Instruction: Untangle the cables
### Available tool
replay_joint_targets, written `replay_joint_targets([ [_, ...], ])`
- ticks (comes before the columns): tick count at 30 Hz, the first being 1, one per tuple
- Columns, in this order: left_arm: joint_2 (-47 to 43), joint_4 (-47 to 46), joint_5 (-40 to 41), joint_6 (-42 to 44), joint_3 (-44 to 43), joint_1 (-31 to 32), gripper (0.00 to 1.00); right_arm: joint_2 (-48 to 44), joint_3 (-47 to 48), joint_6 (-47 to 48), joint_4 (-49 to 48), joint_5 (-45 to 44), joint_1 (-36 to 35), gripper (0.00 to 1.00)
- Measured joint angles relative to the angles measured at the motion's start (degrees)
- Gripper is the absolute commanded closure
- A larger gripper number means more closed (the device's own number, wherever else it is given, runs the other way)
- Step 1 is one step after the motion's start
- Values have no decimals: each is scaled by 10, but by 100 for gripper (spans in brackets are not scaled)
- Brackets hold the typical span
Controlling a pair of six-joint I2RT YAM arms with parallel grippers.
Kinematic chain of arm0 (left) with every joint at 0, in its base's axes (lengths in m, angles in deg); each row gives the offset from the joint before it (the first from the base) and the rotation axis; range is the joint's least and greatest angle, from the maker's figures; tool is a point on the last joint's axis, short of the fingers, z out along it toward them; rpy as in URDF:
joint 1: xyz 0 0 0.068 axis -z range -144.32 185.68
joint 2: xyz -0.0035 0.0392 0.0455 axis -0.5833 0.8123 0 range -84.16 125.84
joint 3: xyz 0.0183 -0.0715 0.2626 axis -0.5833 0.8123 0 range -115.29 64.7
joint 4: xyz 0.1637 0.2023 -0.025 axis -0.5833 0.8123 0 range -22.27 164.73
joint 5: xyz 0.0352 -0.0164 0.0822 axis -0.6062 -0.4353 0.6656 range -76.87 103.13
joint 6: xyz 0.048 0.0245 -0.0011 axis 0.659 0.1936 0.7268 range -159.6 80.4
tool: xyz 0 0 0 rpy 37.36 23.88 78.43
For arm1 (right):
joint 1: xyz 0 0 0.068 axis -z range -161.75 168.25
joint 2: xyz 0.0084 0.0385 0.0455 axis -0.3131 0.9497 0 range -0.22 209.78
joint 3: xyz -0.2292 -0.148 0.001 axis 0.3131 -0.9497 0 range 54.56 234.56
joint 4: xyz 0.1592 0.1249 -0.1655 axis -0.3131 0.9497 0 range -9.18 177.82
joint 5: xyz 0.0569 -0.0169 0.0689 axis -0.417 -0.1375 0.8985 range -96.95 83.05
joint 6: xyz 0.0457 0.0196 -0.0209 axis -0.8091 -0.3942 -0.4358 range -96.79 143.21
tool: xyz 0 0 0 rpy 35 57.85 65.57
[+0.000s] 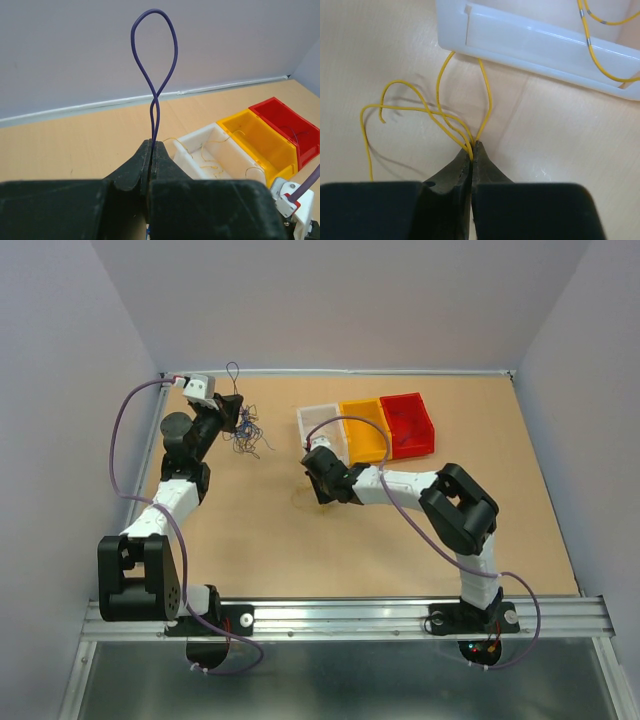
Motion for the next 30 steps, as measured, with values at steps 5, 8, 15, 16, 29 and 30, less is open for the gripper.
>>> replay_joint_targets([
  [5, 0, 0, 0, 1, 0, 1, 97, -15, 0, 8, 11, -1, 0, 100],
  [8, -2, 0, 0, 1, 0, 1, 97, -46, 0, 17, 15, -3, 0, 99],
  [15, -3, 0, 0, 1, 0, 1, 97, -107, 54, 43, 15, -18, 0, 100],
  [16, -3, 0, 0, 1, 0, 1, 97, -107, 67, 45, 15, -21, 2, 99],
  [29, -4, 0, 0, 3, 0, 1, 97, 58, 292, 50, 27, -35, 96, 100],
  [30, -4, 0, 0, 3, 0, 1, 97, 78, 296, 50, 29, -37, 103, 99],
])
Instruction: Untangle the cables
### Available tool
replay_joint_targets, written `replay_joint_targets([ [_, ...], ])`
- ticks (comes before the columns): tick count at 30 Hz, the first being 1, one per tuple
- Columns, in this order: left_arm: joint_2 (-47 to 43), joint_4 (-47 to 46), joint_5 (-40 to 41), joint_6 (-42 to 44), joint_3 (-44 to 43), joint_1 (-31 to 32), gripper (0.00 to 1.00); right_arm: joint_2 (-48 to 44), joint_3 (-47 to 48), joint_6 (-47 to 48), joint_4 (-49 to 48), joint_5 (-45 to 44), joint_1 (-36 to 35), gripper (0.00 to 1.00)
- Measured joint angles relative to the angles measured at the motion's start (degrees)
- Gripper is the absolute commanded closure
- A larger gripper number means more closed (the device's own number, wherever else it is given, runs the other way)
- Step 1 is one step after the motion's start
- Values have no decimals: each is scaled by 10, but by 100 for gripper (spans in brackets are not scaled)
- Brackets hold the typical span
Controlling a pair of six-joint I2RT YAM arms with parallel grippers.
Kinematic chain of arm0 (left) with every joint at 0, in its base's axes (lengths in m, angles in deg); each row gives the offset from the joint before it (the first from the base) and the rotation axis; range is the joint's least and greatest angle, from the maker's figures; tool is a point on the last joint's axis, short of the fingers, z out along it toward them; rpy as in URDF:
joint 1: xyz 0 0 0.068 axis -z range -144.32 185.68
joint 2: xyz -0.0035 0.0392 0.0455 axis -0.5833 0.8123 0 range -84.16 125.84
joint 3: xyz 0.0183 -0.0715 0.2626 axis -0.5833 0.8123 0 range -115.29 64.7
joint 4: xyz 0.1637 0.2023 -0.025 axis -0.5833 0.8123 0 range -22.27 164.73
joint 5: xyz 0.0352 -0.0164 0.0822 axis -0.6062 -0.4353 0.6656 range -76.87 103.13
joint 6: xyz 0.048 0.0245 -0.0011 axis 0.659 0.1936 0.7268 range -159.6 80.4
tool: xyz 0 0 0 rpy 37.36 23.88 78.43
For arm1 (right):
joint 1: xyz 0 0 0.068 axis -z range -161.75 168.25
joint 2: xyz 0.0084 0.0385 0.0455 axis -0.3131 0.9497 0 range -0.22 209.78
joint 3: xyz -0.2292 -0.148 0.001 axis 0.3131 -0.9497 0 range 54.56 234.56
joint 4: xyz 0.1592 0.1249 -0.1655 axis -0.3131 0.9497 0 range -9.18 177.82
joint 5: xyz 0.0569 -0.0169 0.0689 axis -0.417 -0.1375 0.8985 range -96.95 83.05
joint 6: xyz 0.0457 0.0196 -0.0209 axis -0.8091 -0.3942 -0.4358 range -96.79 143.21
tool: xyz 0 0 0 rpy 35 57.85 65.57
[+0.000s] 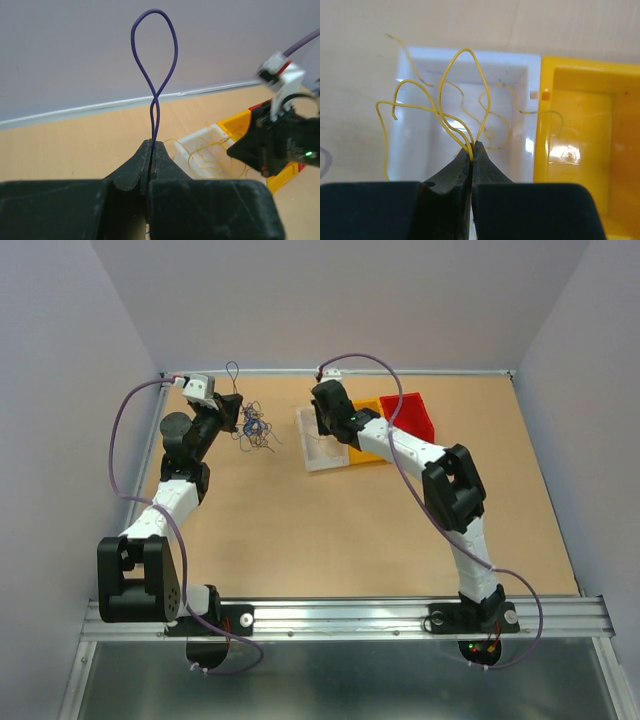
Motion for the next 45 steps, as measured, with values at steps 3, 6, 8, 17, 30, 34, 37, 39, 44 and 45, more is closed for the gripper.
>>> replay_joint_targets([
  [3, 0, 0, 0, 0, 0, 1, 97, 70, 4, 0, 18, -2, 10, 100],
  [6, 0, 0, 0, 0, 0, 3, 97, 118, 15, -2, 33, -1, 7, 92],
  [8, 0, 0, 0, 0, 0, 3, 97, 123, 38, 3, 42, 10, 2, 82],
  [17, -13, 0, 0, 5, 1, 7, 96, 104, 44, 9, 72, 19, -4, 52],
  [30, -26, 0, -3, 15, 11, 19, 92, -128, -62, -2, 68, 42, -6, 13],
  [34, -38, 0, -23, 16, 12, 28, 89, -209, -180, -10, 40, 82, -29, 7],
  [37, -57, 0, -40, 19, 19, 42, 88, -278, -295, -12, 15, 119, -56, 9],
  [39, -75, 0, -57, 26, 23, 66, 88, -361, -408, -13, -17, 145, -78, 12],
  [44, -93, 4, -114, 66, 27, 130, 88, -485, -557, -37, -138, 172, -73, 14],
  [45, -93, 7, -129, 74, 27, 142, 88, -509, -589, -48, -177, 176, -72, 15],
])
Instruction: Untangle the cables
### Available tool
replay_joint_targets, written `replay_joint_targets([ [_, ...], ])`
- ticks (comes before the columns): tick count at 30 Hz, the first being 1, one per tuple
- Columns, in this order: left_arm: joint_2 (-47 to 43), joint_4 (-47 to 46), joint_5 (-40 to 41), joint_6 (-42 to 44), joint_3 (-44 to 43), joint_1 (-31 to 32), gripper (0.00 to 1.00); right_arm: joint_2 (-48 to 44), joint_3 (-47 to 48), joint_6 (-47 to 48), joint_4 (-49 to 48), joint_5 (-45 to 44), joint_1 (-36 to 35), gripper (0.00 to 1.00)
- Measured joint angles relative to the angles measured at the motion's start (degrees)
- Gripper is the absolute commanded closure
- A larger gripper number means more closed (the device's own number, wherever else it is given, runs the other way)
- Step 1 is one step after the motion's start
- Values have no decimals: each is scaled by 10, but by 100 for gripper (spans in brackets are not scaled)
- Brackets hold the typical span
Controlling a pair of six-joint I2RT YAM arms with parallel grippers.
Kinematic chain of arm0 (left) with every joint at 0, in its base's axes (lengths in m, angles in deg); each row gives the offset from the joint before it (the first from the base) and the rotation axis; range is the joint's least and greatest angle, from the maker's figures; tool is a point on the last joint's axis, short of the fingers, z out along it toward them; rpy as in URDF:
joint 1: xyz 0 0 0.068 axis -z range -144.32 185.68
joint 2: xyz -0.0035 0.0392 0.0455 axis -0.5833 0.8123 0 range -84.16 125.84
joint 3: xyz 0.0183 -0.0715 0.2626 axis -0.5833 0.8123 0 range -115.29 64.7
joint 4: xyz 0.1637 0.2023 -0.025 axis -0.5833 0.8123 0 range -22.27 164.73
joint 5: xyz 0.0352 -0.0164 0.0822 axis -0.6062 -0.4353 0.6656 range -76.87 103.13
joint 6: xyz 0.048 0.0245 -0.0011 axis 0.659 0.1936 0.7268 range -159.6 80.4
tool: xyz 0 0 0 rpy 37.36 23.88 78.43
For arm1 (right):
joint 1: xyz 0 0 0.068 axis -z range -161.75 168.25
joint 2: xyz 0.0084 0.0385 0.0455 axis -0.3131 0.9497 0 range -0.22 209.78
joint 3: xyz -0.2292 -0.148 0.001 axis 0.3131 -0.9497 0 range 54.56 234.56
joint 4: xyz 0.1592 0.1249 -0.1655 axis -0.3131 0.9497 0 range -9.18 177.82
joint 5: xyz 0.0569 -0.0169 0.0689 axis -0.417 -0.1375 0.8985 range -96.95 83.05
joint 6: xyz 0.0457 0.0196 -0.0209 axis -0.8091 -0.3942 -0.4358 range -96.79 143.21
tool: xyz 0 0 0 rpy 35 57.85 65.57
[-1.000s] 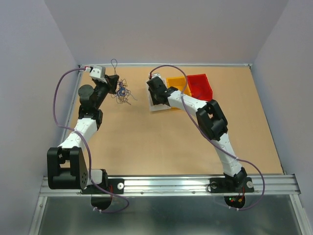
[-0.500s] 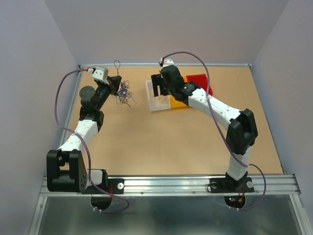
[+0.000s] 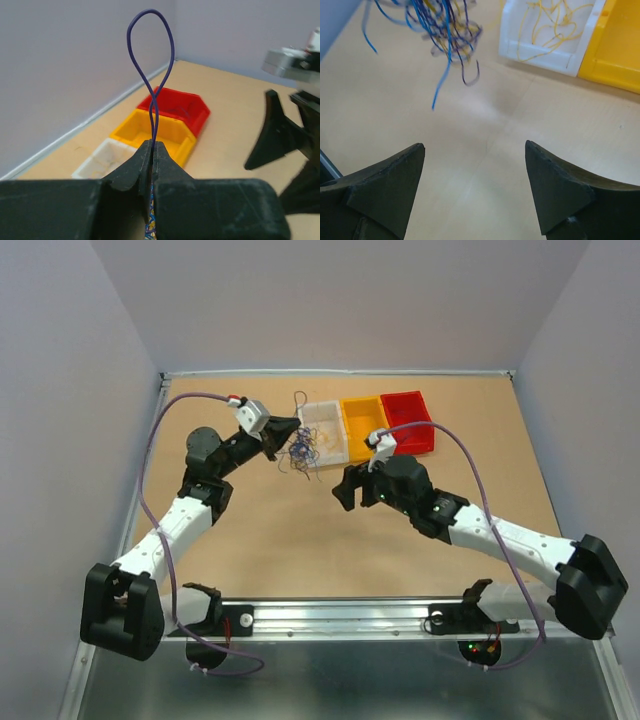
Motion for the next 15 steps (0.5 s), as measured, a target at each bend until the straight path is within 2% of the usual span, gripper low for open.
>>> replay_joint_targets([
  [5, 1, 49, -76, 66, 0, 80, 88, -61, -93, -15, -110, -3, 1, 19],
  [11, 1, 103, -120, 143, 0, 143, 88, -104, -133, -11, -191, -2, 1, 29],
  [12, 1, 109, -125, 152, 0, 148, 88, -110, -136, -10, -200, -2, 1, 38],
  [14, 1, 122, -136, 168, 0, 156, 88, -120, -141, -8, -217, -2, 1, 49],
  [15, 1, 128, -141, 174, 0, 157, 88, -124, -144, -6, -226, -1, 1, 60],
])
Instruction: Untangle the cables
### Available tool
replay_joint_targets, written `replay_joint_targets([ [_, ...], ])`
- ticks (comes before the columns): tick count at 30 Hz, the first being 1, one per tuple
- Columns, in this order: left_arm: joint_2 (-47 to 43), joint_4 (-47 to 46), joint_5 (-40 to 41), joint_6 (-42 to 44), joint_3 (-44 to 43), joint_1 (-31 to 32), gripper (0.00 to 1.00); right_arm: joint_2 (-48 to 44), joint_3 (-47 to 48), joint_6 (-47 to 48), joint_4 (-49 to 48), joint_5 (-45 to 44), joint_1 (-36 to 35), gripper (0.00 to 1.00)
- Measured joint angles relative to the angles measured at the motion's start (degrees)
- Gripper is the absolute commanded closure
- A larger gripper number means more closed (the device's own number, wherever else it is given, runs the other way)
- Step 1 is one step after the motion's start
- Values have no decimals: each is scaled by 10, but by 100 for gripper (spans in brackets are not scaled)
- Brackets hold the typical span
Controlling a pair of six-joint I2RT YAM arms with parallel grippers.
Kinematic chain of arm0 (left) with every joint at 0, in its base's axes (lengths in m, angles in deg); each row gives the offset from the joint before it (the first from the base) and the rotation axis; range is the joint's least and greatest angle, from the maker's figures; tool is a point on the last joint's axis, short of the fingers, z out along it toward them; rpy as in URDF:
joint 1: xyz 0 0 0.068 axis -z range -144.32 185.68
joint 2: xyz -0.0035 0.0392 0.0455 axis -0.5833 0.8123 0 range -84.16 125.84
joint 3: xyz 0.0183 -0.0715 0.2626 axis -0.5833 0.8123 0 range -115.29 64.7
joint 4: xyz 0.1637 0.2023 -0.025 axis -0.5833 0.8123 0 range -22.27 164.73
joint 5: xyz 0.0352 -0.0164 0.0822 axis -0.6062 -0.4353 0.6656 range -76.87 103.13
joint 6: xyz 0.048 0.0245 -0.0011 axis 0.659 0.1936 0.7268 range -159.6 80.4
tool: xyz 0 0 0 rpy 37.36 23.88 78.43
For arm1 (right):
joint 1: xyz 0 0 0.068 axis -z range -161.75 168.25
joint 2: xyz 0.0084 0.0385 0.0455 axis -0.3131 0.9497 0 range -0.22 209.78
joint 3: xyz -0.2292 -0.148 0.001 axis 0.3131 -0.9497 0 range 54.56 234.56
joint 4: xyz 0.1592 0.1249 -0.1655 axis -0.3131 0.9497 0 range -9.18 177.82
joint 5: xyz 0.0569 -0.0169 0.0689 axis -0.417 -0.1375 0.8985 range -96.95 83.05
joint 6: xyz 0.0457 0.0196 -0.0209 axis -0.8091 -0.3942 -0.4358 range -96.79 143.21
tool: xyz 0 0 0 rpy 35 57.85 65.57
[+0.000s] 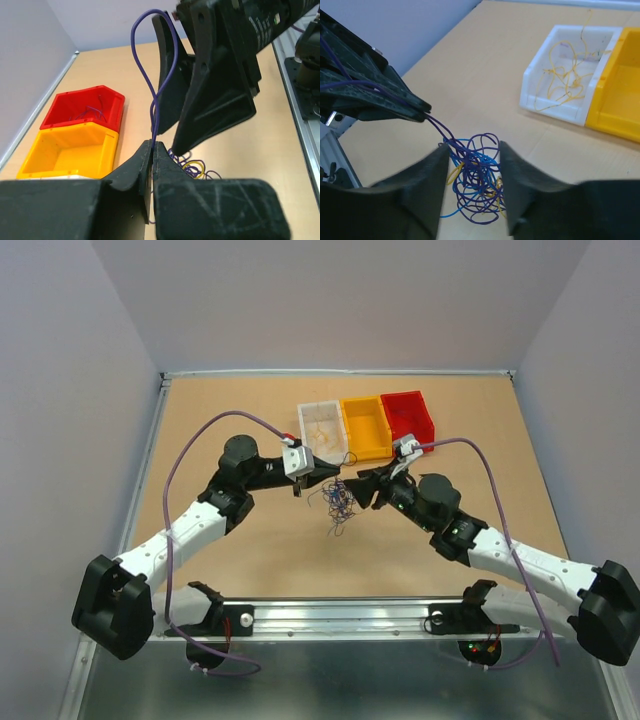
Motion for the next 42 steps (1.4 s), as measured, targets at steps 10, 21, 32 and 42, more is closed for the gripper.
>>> replay_joint_targets([
  [10, 15, 36, -17, 21, -1, 1, 88, 12, -1, 4, -29, 37, 0, 40],
  [21, 15, 47, -21, 22, -2, 1, 89, 55, -1, 3, -40, 75, 0, 48],
  [32, 5, 55, 2, 11, -2, 0, 93, 130, 0, -10, -66, 100, 0, 70],
  [42, -33, 36, 101, -36, 2, -6, 98, 249, 22, -47, -81, 90, 0, 88],
])
